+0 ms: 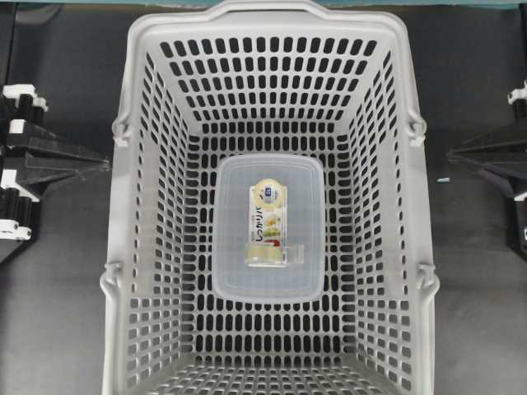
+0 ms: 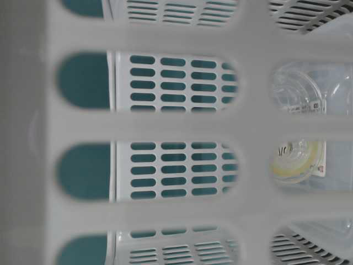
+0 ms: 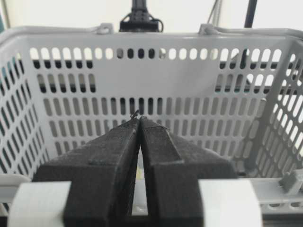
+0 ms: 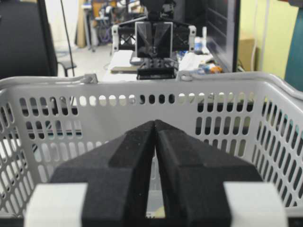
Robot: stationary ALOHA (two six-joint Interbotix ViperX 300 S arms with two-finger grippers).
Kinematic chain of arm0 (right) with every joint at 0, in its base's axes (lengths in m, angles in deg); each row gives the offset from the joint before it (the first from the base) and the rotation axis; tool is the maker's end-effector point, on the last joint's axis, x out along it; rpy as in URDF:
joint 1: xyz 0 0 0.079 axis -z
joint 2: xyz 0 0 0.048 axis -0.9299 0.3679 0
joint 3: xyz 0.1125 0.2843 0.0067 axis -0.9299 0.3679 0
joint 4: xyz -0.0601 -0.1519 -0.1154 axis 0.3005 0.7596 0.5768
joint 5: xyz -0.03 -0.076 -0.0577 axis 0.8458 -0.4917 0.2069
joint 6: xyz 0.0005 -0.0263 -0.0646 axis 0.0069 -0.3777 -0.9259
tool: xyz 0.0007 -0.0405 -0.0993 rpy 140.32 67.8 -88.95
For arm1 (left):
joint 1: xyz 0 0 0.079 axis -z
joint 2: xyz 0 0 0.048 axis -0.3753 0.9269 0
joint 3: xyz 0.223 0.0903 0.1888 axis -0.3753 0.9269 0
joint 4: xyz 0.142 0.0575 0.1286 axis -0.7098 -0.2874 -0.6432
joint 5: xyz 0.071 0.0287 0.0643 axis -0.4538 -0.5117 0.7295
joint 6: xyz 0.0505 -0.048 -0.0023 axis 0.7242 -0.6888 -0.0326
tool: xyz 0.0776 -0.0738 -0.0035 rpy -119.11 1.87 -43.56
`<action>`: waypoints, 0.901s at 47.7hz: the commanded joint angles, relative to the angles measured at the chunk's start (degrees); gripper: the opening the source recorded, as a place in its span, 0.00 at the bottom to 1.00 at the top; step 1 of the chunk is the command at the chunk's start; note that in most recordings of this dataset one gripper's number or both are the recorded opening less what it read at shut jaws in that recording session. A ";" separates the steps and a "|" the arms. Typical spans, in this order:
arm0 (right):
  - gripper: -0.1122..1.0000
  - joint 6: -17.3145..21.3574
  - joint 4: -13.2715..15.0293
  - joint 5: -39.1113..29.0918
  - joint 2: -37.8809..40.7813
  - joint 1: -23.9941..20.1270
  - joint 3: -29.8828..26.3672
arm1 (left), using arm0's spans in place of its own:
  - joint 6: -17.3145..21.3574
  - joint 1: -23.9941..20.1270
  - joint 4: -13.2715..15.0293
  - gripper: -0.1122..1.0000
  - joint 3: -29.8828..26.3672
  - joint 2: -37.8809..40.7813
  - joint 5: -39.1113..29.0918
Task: Pick up the tape dispenser from the shopping basket with the left arm.
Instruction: 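Move the left gripper over the basket toward the clear plastic box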
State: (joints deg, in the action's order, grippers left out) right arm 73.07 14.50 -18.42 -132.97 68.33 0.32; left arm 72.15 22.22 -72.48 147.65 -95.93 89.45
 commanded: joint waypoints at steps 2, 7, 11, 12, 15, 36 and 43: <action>0.10 0.18 -0.26 0.26 0.44 -0.09 -0.35 | -1.85 0.97 -2.29 0.15 -4.31 1.41 -2.72; 0.09 0.18 -0.35 -0.97 0.00 -0.09 -0.44 | -3.34 1.49 -2.37 0.10 -9.40 3.08 -9.67; 0.09 0.26 -0.35 -1.76 -0.44 -0.18 -0.44 | -3.96 2.20 -2.29 0.10 -15.12 5.80 -17.49; 0.09 0.26 -0.35 -1.85 -0.53 -0.18 -0.44 | -3.96 2.46 -2.29 0.10 -16.44 6.59 -19.34; 0.09 0.26 -0.35 -2.20 -0.79 -0.09 -0.44 | -3.96 3.08 -2.37 0.10 -20.83 9.32 -24.26; 0.28 2.46 -0.53 -6.59 -1.14 0.00 -0.53 | -3.43 5.89 -2.37 0.10 -48.08 35.86 -52.82; 0.64 3.16 -0.53 -7.73 -1.41 0.00 -0.53 | -3.43 5.89 -2.37 0.10 -54.14 41.92 -58.36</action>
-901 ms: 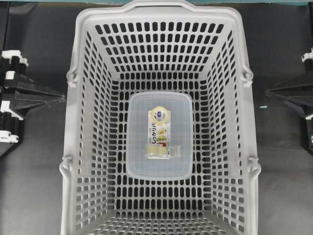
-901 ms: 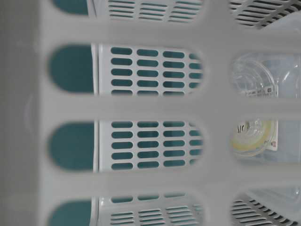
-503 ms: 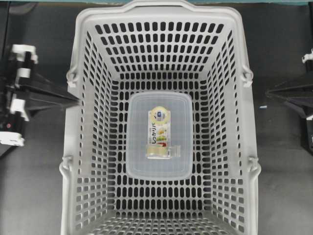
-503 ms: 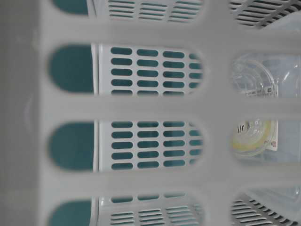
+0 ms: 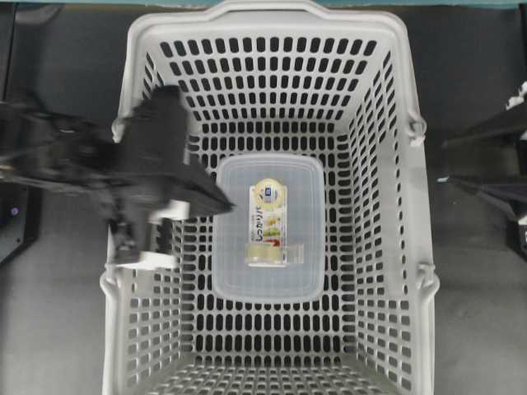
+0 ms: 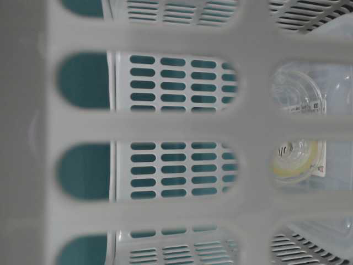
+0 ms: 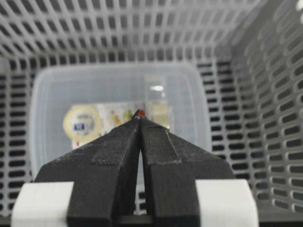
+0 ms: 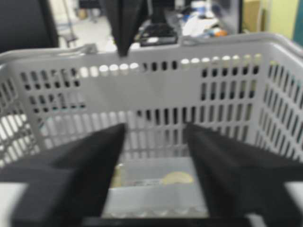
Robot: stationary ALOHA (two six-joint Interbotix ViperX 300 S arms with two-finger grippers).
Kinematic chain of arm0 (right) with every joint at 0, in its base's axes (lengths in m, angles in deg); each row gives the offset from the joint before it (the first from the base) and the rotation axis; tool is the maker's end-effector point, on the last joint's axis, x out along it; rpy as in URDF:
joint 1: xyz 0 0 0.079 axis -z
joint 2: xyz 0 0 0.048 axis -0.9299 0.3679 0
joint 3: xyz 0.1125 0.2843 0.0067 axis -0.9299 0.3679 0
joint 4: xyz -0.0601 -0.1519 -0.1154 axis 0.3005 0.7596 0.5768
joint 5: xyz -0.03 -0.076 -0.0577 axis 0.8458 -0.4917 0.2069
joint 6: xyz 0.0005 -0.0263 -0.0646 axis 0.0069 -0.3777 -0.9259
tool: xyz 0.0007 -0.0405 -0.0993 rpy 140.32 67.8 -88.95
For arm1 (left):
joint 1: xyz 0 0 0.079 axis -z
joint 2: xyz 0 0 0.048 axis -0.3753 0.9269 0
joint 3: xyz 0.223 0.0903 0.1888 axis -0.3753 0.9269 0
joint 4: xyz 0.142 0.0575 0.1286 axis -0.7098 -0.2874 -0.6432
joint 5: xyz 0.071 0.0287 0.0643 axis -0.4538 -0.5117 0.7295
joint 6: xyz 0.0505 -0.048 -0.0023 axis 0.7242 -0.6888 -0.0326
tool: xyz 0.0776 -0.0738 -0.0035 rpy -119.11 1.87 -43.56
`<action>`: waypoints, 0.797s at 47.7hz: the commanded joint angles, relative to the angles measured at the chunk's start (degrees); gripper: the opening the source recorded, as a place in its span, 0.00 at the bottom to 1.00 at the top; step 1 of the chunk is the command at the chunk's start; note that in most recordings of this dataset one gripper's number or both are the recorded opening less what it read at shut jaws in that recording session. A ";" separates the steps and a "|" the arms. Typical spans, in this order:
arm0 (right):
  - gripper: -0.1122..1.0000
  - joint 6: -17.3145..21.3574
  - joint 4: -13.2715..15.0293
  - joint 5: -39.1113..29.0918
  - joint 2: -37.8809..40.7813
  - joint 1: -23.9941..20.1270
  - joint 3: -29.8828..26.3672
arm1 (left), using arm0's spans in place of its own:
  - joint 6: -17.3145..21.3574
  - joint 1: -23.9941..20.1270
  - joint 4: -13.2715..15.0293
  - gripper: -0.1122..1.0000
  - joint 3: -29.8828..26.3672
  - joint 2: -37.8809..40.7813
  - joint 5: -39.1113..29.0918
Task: Pick up the tape dispenser from the shopping basket with the left arm.
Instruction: 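Move the left gripper over the basket toward the clear plastic box, then lower the open left gripper around the clear tape dispenser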
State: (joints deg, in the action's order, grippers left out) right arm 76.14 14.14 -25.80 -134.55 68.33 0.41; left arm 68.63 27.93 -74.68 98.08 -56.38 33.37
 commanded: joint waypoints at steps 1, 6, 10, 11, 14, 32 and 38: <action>0.68 0.09 -0.18 -0.53 0.18 0.09 -0.62 | 0.09 0.26 -0.18 0.10 -5.10 2.99 -2.99; 0.77 0.09 -0.18 -1.41 0.00 0.26 -0.62 | 0.18 0.35 -0.18 0.10 -7.21 5.89 -5.27; 0.76 0.09 -0.18 -1.58 -0.09 0.35 -0.62 | 0.26 0.35 -0.09 0.10 -8.44 7.91 -8.17; 0.75 0.09 -0.18 -1.58 -0.18 0.35 -0.62 | 0.26 0.35 -0.18 0.10 -8.61 8.26 -8.44; 0.75 0.09 -0.18 -1.58 -0.18 0.35 -0.62 | 0.18 0.35 -0.09 0.10 -9.14 9.40 -9.67; 0.74 0.09 -0.18 -1.41 -0.35 0.35 -0.53 | -2.20 1.05 -0.09 0.77 -11.16 17.58 -10.90; 0.74 0.09 -0.18 -1.41 -0.44 0.35 -0.53 | -3.25 1.67 -0.18 0.92 -11.16 20.57 -10.90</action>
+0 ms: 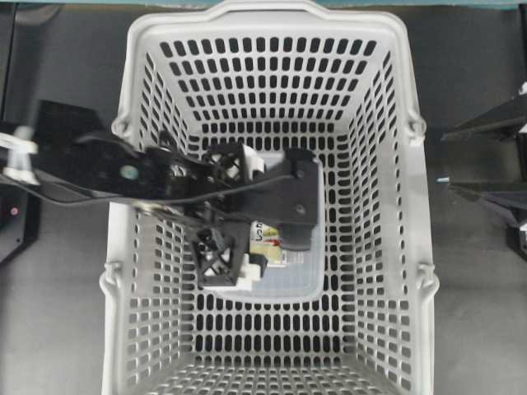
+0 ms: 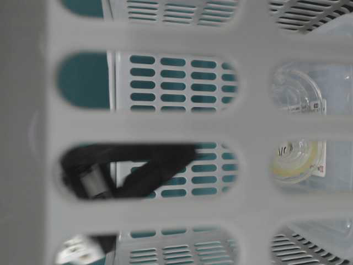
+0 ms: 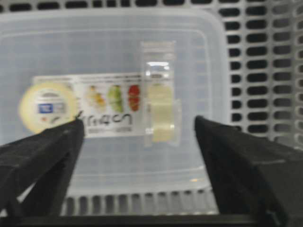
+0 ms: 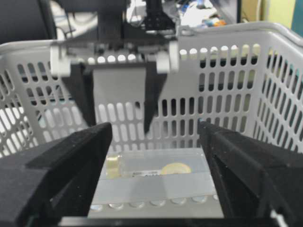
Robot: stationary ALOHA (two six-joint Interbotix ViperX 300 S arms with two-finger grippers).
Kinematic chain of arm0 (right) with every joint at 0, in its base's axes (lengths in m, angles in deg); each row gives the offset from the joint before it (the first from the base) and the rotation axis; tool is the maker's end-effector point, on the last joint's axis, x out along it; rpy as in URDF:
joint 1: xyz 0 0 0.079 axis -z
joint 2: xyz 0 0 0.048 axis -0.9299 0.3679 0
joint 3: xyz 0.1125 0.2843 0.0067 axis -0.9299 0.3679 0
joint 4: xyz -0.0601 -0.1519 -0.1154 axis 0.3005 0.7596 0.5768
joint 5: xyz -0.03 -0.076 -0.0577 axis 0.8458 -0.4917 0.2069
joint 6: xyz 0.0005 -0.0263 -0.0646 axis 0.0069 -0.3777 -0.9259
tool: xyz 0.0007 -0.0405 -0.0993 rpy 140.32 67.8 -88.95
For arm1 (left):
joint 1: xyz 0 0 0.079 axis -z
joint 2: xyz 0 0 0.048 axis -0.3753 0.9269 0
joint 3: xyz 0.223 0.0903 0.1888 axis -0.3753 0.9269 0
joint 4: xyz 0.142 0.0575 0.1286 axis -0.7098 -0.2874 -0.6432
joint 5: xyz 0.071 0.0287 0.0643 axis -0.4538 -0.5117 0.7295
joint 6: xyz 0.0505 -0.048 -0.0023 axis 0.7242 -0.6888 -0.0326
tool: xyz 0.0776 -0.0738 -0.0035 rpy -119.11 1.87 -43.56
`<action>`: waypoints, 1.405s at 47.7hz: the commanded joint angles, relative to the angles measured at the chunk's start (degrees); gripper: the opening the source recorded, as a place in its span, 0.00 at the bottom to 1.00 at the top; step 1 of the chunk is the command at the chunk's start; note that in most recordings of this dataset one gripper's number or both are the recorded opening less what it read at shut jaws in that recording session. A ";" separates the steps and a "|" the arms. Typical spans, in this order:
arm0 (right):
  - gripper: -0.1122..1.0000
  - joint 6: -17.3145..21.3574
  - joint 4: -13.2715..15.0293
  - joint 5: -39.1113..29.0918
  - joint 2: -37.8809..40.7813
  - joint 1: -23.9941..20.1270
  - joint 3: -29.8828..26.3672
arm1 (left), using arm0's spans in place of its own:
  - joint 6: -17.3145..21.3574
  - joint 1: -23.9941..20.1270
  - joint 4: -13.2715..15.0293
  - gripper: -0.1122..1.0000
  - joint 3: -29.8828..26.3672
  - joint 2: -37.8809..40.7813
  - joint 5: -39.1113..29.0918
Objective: Pick up the tape dispenser from the shopping basket with the left arm.
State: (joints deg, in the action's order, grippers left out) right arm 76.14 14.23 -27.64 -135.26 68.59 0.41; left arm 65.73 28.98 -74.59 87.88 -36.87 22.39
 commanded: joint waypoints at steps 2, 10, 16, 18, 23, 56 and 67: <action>0.74 0.09 -0.26 0.44 0.26 0.09 -0.53 | -0.53 0.88 -0.18 0.91 -0.97 1.93 0.18; 0.74 0.09 -0.26 0.26 0.35 0.09 -0.44 | -1.32 1.58 -0.18 0.91 -0.70 4.83 0.35; 0.74 0.09 -0.18 0.26 0.26 0.09 -0.44 | -1.76 1.32 -0.26 0.90 -0.53 5.45 0.79; 0.74 0.18 -0.26 0.26 0.35 0.09 -0.44 | -1.58 1.14 -0.26 0.88 -0.44 5.36 1.14; 0.74 0.18 -0.26 0.26 0.26 0.09 -0.35 | -1.32 0.88 -0.26 0.71 -0.70 5.10 0.62; 0.74 0.26 -0.26 -0.35 0.26 0.09 0.00 | -0.79 0.88 -0.26 0.36 -31.99 1.76 -30.50; 0.74 0.26 -0.26 -0.26 0.18 0.09 0.00 | -0.88 0.88 -0.26 0.36 -31.90 2.81 -30.23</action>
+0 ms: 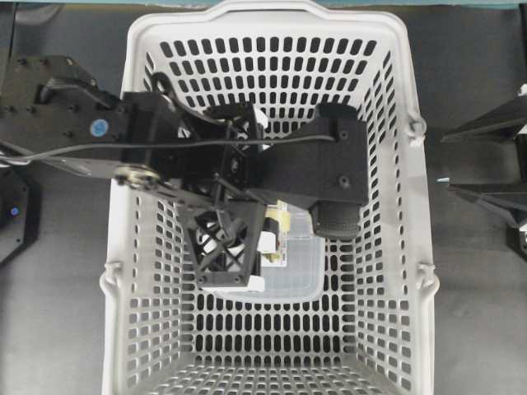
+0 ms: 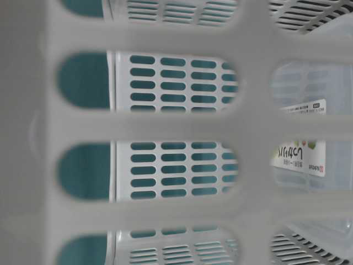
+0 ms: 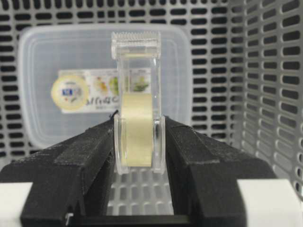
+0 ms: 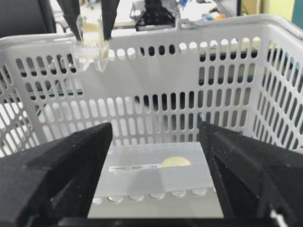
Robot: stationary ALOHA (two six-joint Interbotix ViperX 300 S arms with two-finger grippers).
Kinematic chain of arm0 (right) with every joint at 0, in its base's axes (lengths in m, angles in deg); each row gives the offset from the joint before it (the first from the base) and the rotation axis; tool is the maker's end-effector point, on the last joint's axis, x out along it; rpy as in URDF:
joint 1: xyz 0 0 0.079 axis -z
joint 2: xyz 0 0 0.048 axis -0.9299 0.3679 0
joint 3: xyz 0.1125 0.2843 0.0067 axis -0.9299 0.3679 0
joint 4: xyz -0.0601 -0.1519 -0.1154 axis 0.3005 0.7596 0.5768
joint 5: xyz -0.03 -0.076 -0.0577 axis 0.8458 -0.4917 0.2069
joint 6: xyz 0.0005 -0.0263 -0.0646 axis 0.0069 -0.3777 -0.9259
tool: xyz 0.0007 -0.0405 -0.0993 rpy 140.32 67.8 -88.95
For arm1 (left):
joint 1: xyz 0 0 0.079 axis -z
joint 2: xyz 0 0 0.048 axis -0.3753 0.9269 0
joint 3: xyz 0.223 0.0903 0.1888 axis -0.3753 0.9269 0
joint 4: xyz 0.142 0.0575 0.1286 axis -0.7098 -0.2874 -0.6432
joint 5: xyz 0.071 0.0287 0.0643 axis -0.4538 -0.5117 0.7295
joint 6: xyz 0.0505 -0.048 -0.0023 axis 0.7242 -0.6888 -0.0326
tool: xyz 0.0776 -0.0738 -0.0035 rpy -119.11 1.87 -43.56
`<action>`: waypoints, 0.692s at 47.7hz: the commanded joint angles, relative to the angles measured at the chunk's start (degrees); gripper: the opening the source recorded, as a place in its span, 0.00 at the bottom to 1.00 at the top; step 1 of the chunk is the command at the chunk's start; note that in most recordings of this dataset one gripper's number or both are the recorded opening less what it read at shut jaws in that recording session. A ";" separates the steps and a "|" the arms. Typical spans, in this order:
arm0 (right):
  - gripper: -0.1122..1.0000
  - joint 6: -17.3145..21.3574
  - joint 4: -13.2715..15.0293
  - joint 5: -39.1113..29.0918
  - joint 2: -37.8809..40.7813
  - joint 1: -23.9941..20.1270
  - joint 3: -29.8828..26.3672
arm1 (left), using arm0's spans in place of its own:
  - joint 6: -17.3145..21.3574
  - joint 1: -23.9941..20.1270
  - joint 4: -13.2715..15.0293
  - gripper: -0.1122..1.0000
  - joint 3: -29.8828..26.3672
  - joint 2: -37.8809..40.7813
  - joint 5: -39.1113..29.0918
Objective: Pick up the tape dispenser from the shopping basket with the left arm.
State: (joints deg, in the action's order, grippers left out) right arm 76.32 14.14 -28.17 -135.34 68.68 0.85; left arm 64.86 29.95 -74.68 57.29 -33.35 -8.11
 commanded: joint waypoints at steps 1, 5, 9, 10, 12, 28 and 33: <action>0.74 0.09 -0.18 0.18 0.18 0.00 -0.44 | 0.00 -0.09 -0.18 0.36 -1.32 -0.62 0.26; 0.74 0.09 -0.09 0.18 0.18 0.00 -0.44 | 0.00 -0.09 -0.26 0.36 -1.32 -0.44 0.26; 0.74 0.09 -0.18 0.26 0.26 0.00 -0.44 | 0.00 -0.09 -0.18 0.36 -1.41 -0.35 0.26; 0.74 0.09 -0.18 0.26 0.18 0.00 -0.44 | 0.00 -0.09 -0.18 0.36 -1.32 -0.26 0.26; 0.74 0.09 -0.18 0.26 0.18 0.00 -0.44 | 0.00 -0.09 -0.18 0.36 -1.32 -0.26 0.35; 0.74 0.18 -0.18 0.26 0.18 0.00 -0.44 | 0.00 0.00 -0.18 0.36 -1.14 -0.09 1.14; 0.74 0.09 -0.18 0.18 0.18 0.00 -0.44 | 0.00 0.00 -0.18 0.36 -0.70 -0.09 1.14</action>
State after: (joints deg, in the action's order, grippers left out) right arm 76.32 14.14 -28.17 -135.43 68.59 0.85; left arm 64.86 29.95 -74.59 57.29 -32.56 -7.32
